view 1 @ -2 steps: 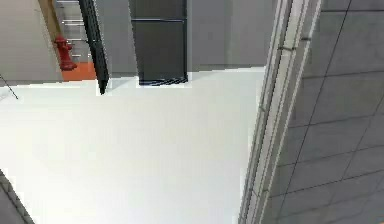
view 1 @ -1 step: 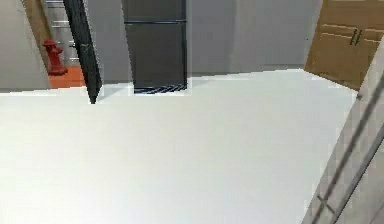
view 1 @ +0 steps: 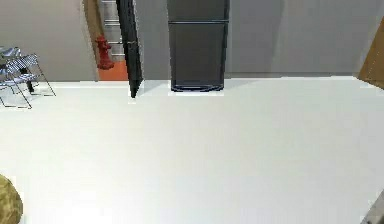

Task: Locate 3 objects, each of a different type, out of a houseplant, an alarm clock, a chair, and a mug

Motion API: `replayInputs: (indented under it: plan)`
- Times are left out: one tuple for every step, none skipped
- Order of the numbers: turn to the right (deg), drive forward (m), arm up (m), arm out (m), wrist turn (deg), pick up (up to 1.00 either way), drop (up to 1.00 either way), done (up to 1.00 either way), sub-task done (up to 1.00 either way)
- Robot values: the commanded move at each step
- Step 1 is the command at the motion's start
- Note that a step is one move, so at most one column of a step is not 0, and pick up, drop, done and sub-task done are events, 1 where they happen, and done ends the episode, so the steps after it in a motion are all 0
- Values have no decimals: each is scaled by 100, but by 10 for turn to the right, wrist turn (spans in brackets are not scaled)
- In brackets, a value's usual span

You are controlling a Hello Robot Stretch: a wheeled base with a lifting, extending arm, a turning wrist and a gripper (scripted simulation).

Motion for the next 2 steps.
replayInputs:
  plan:
    - [-30,0,0,0,0,0,0,0,0]
    - [0,45,0,0,0,0,0,0,0]
